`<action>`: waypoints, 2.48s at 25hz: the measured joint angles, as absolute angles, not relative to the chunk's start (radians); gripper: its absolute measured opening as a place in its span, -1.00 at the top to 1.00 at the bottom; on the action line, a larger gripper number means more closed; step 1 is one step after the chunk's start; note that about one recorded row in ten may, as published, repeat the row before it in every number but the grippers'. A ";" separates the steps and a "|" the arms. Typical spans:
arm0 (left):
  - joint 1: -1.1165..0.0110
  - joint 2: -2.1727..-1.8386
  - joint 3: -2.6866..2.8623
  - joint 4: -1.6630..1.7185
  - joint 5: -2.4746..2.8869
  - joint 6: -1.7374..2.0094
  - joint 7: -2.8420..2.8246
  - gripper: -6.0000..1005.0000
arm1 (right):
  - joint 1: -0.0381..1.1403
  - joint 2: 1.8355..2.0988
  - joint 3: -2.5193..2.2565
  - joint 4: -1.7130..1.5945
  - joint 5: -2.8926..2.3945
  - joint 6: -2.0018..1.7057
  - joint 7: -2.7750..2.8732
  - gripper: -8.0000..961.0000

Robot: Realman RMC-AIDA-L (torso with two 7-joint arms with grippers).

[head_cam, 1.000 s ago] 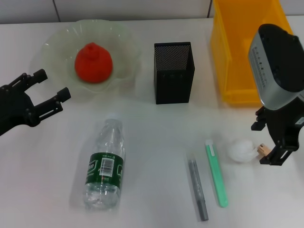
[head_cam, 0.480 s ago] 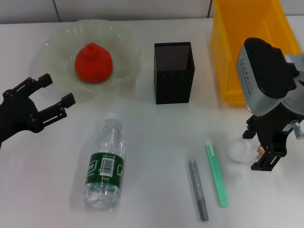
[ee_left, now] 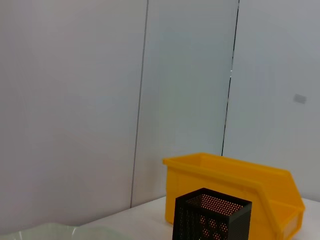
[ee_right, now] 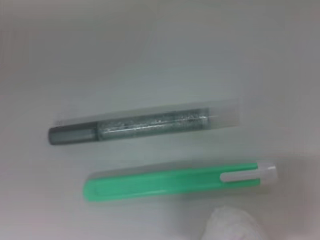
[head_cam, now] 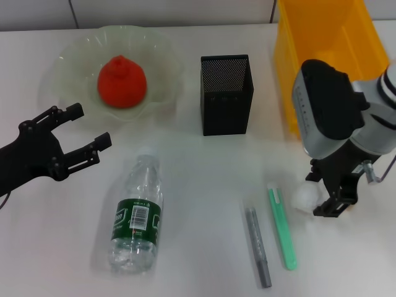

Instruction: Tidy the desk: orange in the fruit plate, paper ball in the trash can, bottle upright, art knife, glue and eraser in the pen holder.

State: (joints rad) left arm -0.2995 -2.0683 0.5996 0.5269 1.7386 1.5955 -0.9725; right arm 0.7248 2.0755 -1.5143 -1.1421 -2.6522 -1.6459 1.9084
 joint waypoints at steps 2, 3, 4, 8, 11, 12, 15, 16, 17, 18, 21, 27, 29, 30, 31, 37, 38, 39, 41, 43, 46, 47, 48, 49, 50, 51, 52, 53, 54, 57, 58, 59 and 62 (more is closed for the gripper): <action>-0.300 -2.067 0.600 0.527 1.739 1.593 -0.969 -0.68 | 0.725 2.077 -1.522 -1.137 -2.651 -1.631 1.911 -0.43; -0.299 -2.067 0.600 0.527 1.739 1.593 -0.967 -0.68 | 0.725 2.077 -1.522 -1.137 -2.651 -1.631 1.911 -0.42; -0.298 -2.067 0.600 0.527 1.739 1.593 -0.965 -0.68 | 0.725 2.077 -1.525 -1.135 -2.649 -1.628 1.911 -0.41; -0.294 -2.066 0.601 0.528 1.740 1.589 -0.960 -0.67 | 0.729 2.079 -1.532 -1.134 -2.640 -1.623 1.923 -0.37; -0.293 -2.065 0.601 0.528 1.740 1.589 -0.960 -0.66 | 0.731 2.079 -1.530 -1.138 -2.634 -1.623 1.932 -0.26; -0.293 -2.065 0.601 0.529 1.740 1.589 -0.960 -0.66 | 0.731 2.079 -1.529 -1.146 -2.632 -1.627 1.939 -0.17; -0.293 -2.065 0.601 0.534 1.741 1.591 -0.960 -0.66 | 0.717 2.079 -1.521 -1.236 -2.631 -1.668 1.989 -0.04; -0.293 -2.065 0.602 0.537 1.741 1.593 -0.960 -0.66 | 0.712 2.079 -1.513 -1.272 -2.631 -1.686 2.004 -0.02; -0.293 -2.065 0.602 0.539 1.743 1.594 -0.960 -0.65 | 0.712 2.079 -1.513 -1.272 -2.631 -1.686 2.004 0.00; -0.293 -2.065 0.603 0.542 1.747 1.597 -0.960 -0.65 | 0.706 2.079 -1.503 -1.311 -2.632 -1.706 2.020 0.02; -0.294 -2.065 0.603 0.544 1.755 1.598 -0.960 -0.65 | 0.686 2.078 -1.446 -1.445 -2.652 -1.733 2.062 0.04; -0.307 -2.065 0.603 0.545 1.780 1.591 -0.960 -0.64 | 0.665 2.079 -1.294 -1.592 -2.753 -1.664 2.111 0.05; -0.309 -2.065 0.603 0.545 1.783 1.590 -0.960 -0.64 | 0.665 2.079 -1.254 -1.574 -2.789 -1.591 2.123 0.05; -0.310 -2.065 0.603 0.545 1.783 1.590 -0.960 -0.63 | 0.666 2.079 -1.224 -1.516 -2.799 -1.498 2.146 0.05; -0.310 -2.065 0.603 0.545 1.783 1.590 -0.960 -0.63 | 0.666 2.079 -1.224 -1.516 -2.799 -1.498 2.146 0.05; -0.310 -2.063 0.603 0.572 1.785 1.605 -1.008 -0.62 | 0.676 2.079 -1.270 -1.363 -2.847 -1.299 2.267 0.05; -0.309 -2.063 0.603 0.582 1.786 1.611 -1.024 -0.62 | 0.676 2.079 -1.276 -1.362 -2.854 -1.296 2.279 0.05; -0.308 -2.063 0.603 0.591 1.788 1.615 -1.031 -0.62 | 0.676 2.079 -1.278 -1.363 -2.854 -1.294 2.287 0.05; -0.306 -2.063 0.604 0.605 1.791 1.624 -1.037 -0.62 | 0.670 2.079 -1.269 -1.379 -2.817 -1.296 2.291 -0.08; -0.302 -2.064 0.614 0.621 1.792 1.640 -1.040 -0.61 | 0.658 2.078 -1.242 -1.401 -2.739 -1.304 2.288 -0.34; -0.296 -2.066 0.645 0.673 1.793 1.674 -1.090 -0.61 | 0.617 2.076 -1.111 -1.417 -2.475 -1.372 2.180 -0.58; -0.295 -2.068 0.657 0.705 1.795 1.681 -1.130 -0.61 | 0.617 2.076 -1.111 -1.417 -2.475 -1.372 2.180 -0.66; -0.291 -2.070 0.672 0.744 1.798 1.681 -1.175 -0.60 | 0.595 2.077 -1.083 -1.415 -2.396 -1.396 2.122 -0.75; -0.285 -2.073 0.691 0.782 1.800 1.679 -1.214 -0.60 | 0.564 2.077 -1.069 -1.408 -2.313 -1.411 2.059 -0.75; -0.276 -2.076 0.716 0.830 1.801 1.674 -1.256 -0.60 | 0.496 2.078 -1.064 -1.387 -2.179 -1.427 1.935 -0.75; -0.262 -2.078 0.754 0.887 1.799 1.665 -1.316 -0.60 | 0.496 2.078 -1.064 -1.387 -2.179 -1.427 1.935 -0.75; -0.246 -2.080 0.800 0.948 1.794 1.650 -1.375 -0.60 | 0.456 2.079 -1.066 -1.367 -2.112 -1.427 1.859 -0.76; -0.229 -2.080 0.849 1.008 1.789 1.628 -1.436 -0.60 | 0.420 2.080 -1.068 -1.342 -2.049 -1.430 1.783 -0.76; -0.214 -2.080 0.895 1.060 1.784 1.608 -1.480 -0.59 | 0.386 2.081 -1.069 -1.307 -1.989 -1.433 1.703 -0.76; -0.127 -2.079 1.107 1.282 1.790 1.453 -1.646 -0.59 | 0.329 2.081 -1.067 -1.177 -1.862 -1.467 1.489 -0.76; -0.094 -2.077 1.190 1.365 1.802 1.383 -1.709 -0.59 | 0.320 2.080 -1.063 -1.121 -1.840 -1.482 1.422 -0.76; -0.062 -2.075 1.276 1.456 1.843 1.299 -1.796 -0.59 | 0.316 2.080 -1.061 -1.061 -1.828 -1.493 1.365 -0.76; -0.018 -2.072 1.446 1.637 1.996 1.167 -2.046 -0.58 | 0.319 2.080 -1.059 -0.923 -1.825 -1.496 1.244 -0.76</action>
State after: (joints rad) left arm -0.0182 -2.0725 1.4461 1.6371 1.9963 1.1674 -2.0458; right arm 0.3194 2.0805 -1.0586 -0.9231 -1.8252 -1.4961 1.2437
